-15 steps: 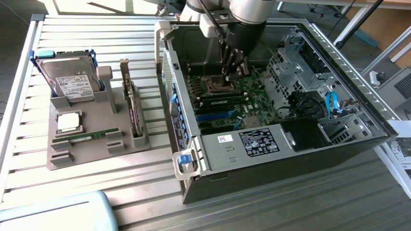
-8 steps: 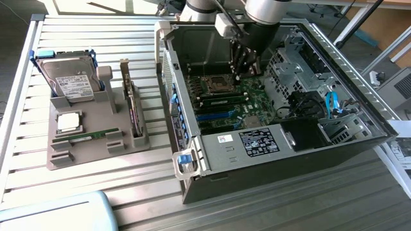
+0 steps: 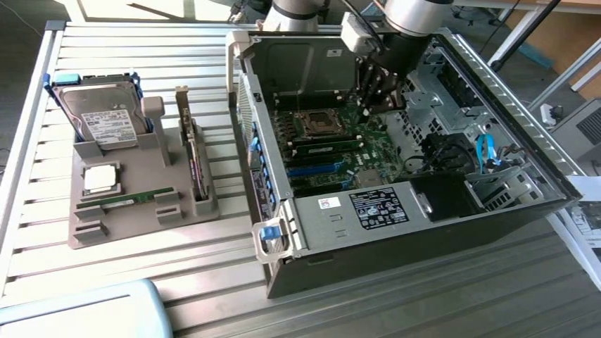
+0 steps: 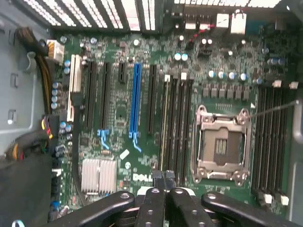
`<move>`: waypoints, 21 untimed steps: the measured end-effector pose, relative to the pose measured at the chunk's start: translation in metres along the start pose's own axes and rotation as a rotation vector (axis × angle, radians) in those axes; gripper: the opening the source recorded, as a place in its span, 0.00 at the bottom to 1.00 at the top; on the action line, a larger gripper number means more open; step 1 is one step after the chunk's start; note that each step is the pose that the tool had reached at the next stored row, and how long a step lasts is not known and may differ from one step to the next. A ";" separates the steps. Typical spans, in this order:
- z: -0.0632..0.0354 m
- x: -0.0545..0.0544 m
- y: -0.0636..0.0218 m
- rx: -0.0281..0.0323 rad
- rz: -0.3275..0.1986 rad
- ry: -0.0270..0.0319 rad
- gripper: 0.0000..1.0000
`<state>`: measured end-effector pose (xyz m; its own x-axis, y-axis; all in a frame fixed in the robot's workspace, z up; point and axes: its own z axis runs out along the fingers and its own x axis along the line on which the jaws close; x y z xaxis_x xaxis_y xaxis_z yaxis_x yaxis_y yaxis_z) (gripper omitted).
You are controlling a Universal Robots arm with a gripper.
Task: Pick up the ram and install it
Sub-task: 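Press down the ram until it locks into place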
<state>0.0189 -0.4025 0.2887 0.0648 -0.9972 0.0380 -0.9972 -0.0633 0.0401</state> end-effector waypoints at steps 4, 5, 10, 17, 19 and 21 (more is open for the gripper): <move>-0.0005 0.001 -0.0110 -0.0065 0.000 -0.0001 0.11; -0.0006 0.001 -0.0125 -0.0074 0.000 -0.0002 0.11; -0.0006 0.001 -0.0136 -0.0081 0.000 -0.0003 0.11; -0.0006 0.001 -0.0136 -0.0080 0.000 -0.0003 0.11; -0.0005 0.001 -0.0136 -0.0090 0.023 -0.0014 0.11; -0.0005 0.001 -0.0136 -0.0105 0.065 -0.0031 0.11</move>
<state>0.0325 -0.4025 0.2887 0.0002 -0.9993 0.0377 -0.9988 0.0016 0.0481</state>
